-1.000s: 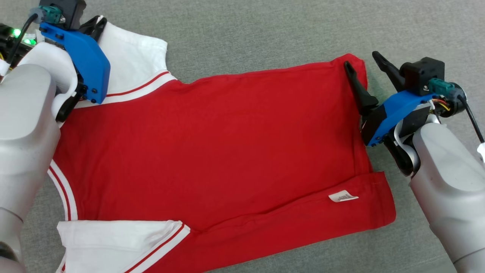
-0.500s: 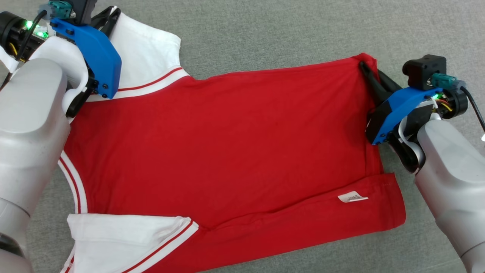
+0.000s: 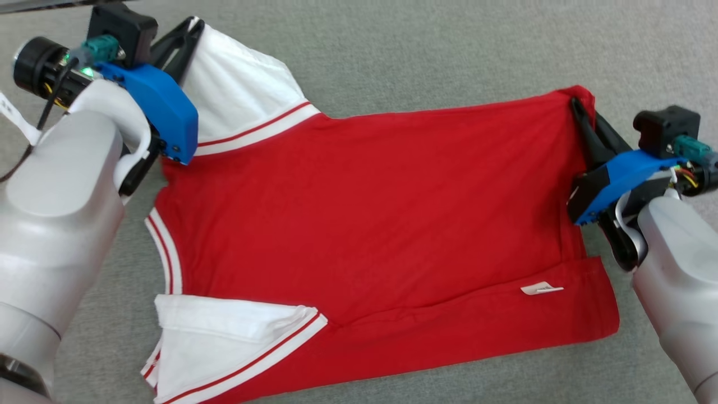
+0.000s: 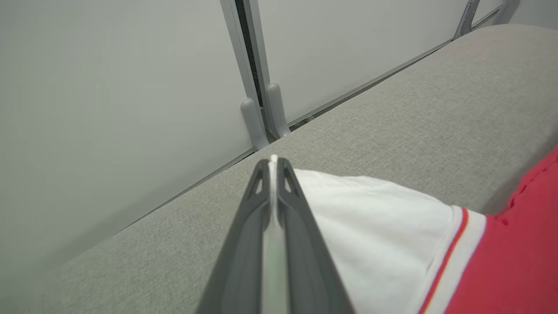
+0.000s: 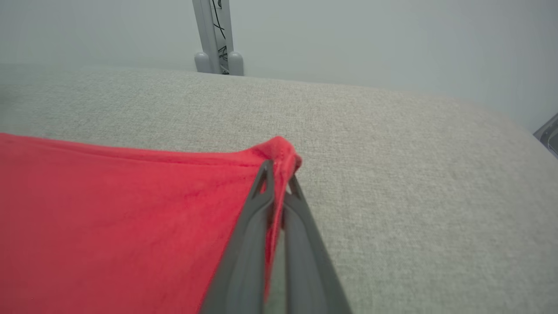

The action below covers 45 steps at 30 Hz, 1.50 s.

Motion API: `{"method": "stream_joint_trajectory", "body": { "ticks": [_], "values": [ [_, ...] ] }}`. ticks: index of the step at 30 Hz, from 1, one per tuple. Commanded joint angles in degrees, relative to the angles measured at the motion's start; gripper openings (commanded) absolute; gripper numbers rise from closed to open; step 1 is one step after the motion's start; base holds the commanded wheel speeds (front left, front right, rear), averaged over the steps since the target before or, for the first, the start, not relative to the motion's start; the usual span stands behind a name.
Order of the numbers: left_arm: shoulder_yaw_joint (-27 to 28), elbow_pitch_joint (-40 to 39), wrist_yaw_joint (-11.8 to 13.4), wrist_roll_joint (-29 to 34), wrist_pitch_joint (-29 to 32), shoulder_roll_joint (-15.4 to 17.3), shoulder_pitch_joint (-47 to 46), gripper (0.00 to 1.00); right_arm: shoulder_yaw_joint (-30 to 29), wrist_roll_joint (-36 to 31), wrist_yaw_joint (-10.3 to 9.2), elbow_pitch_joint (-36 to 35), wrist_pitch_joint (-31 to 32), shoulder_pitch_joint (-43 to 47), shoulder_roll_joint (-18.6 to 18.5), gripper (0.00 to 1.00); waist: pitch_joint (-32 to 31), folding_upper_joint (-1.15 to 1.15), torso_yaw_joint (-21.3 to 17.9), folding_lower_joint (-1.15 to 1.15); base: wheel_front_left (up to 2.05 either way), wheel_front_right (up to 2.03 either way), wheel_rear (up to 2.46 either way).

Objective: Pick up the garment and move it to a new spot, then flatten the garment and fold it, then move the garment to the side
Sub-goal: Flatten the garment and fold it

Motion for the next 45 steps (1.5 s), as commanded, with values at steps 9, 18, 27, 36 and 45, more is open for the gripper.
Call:
{"method": "stream_joint_trajectory", "body": {
  "ticks": [9, 18, 27, 36, 45],
  "values": [
    [-0.7, -5.9, 0.7, -0.9, -3.7, 1.1, 6.2, 0.0, -3.7, -1.3, -0.09, -0.3, -1.9, 5.5, -1.5, 0.0, -4.4, 0.0, 4.0, 0.0, 0.0, 0.0, 0.0],
    [-0.9, -16.0, 4.1, -2.1, -4.4, 4.1, 14.2, 0.0, -8.6, -4.1, -0.07, -4.4, -1.9, 10.6, -1.2, 0.0, -7.5, 0.0, 5.9, 0.0, 0.0, 0.0, 0.0],
    [-0.6, -27.6, 9.1, -4.6, -3.3, 8.5, 24.5, 0.0, -12.6, -6.4, -0.07, -8.1, -1.9, 17.4, 0.0, 0.0, -10.5, 0.0, 6.6, 0.0, 0.0, 0.0, 0.0],
    [-0.2, -36.5, 14.1, -7.6, -3.6, 11.8, 34.5, 0.0, -16.3, -7.1, -0.07, -11.9, -1.9, 24.3, 1.6, 0.0, -12.5, 0.0, 7.1, 0.0, 0.0, 0.0, 0.0],
    [-0.4, -38.3, 15.8, -10.0, -4.6, 12.3, 41.0, 0.0, -19.6, -8.2, -0.07, -15.8, -1.9, 30.1, 3.5, 0.0, -13.9, 0.0, 7.0, 0.0, 0.0, 0.0, 0.0]
  ]
}}
